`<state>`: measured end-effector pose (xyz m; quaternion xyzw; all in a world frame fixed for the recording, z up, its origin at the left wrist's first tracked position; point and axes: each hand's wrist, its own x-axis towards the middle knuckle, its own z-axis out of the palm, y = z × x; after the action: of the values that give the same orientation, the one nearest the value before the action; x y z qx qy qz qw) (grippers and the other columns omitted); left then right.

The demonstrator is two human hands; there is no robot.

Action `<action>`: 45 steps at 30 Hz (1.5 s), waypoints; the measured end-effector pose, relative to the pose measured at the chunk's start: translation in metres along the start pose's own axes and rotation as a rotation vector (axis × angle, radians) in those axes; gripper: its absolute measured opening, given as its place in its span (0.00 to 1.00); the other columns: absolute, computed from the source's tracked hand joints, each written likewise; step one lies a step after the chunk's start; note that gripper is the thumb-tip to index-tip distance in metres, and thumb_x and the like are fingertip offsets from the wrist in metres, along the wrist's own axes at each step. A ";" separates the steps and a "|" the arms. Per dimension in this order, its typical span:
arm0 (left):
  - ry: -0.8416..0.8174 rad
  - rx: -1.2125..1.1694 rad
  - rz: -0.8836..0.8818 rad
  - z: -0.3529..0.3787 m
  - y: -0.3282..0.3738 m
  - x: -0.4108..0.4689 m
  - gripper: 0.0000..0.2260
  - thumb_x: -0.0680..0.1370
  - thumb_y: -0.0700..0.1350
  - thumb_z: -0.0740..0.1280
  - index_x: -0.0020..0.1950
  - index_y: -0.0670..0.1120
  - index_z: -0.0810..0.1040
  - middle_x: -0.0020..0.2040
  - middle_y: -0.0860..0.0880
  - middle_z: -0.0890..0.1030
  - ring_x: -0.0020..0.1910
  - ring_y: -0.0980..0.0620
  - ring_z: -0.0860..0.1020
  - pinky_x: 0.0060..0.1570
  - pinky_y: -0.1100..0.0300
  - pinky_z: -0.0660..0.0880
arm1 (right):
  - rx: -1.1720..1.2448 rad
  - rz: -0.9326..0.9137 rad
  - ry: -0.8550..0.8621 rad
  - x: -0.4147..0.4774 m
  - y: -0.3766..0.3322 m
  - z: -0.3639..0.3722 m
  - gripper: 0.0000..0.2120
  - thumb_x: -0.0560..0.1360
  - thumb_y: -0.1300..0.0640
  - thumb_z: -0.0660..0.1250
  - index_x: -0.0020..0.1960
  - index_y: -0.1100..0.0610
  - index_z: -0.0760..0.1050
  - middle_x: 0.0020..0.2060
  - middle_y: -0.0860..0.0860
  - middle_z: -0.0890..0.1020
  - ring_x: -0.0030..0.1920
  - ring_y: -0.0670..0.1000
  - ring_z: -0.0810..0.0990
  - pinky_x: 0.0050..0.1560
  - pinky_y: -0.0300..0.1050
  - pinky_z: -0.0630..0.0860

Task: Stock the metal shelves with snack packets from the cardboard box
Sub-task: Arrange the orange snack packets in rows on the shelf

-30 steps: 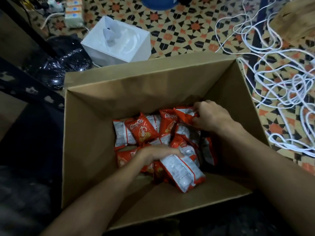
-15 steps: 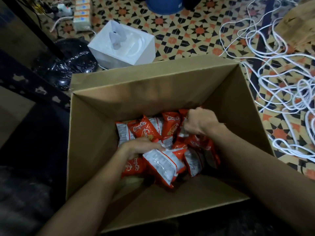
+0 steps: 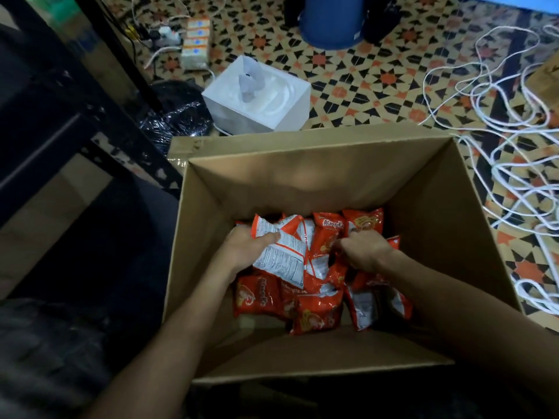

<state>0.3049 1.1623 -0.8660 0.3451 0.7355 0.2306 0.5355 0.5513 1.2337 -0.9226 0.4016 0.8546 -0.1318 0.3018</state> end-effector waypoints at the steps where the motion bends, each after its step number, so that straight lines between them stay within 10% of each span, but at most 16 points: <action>1: 0.014 -0.020 0.004 -0.003 0.000 -0.003 0.05 0.76 0.46 0.73 0.40 0.50 0.82 0.42 0.49 0.85 0.44 0.49 0.84 0.53 0.50 0.80 | 0.021 0.006 0.041 -0.002 0.000 -0.006 0.15 0.80 0.51 0.61 0.66 0.50 0.73 0.56 0.54 0.80 0.56 0.56 0.80 0.52 0.49 0.75; 11: 0.140 -0.245 0.106 -0.036 0.001 -0.090 0.09 0.78 0.53 0.69 0.50 0.49 0.84 0.44 0.52 0.86 0.43 0.56 0.85 0.40 0.64 0.77 | 0.421 0.089 0.543 -0.065 -0.020 -0.067 0.15 0.78 0.50 0.65 0.64 0.49 0.75 0.50 0.59 0.82 0.55 0.63 0.79 0.52 0.52 0.75; 15: 0.119 -0.379 0.155 -0.048 0.011 -0.132 0.12 0.78 0.51 0.69 0.54 0.43 0.84 0.47 0.46 0.86 0.48 0.49 0.85 0.53 0.53 0.79 | 0.582 0.062 0.724 -0.097 -0.037 -0.099 0.14 0.77 0.52 0.68 0.62 0.50 0.78 0.44 0.57 0.84 0.50 0.60 0.80 0.49 0.52 0.76; 30: 0.421 -0.457 0.662 -0.192 0.055 -0.319 0.16 0.73 0.52 0.68 0.49 0.40 0.85 0.47 0.42 0.86 0.44 0.49 0.84 0.43 0.61 0.79 | 0.742 -0.383 1.226 -0.205 -0.164 -0.301 0.08 0.77 0.52 0.70 0.56 0.48 0.82 0.30 0.46 0.79 0.36 0.42 0.77 0.44 0.47 0.73; 40: 0.805 -0.580 0.659 -0.286 -0.013 -0.400 0.12 0.79 0.49 0.66 0.49 0.42 0.85 0.48 0.43 0.86 0.45 0.49 0.84 0.50 0.53 0.76 | 1.026 -0.603 1.131 -0.183 -0.293 -0.387 0.09 0.77 0.47 0.69 0.47 0.53 0.80 0.37 0.49 0.82 0.31 0.45 0.76 0.36 0.43 0.71; 45: 0.994 -0.505 0.580 -0.314 -0.061 -0.431 0.12 0.78 0.48 0.68 0.46 0.40 0.83 0.41 0.45 0.86 0.37 0.50 0.83 0.45 0.54 0.75 | 1.413 -0.569 0.799 -0.161 -0.354 -0.397 0.07 0.75 0.50 0.71 0.43 0.53 0.79 0.40 0.53 0.85 0.38 0.52 0.84 0.42 0.49 0.79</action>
<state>0.0728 0.8067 -0.5375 0.2449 0.6958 0.6661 0.1102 0.1973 1.0944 -0.5174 0.2820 0.6824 -0.5523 -0.3870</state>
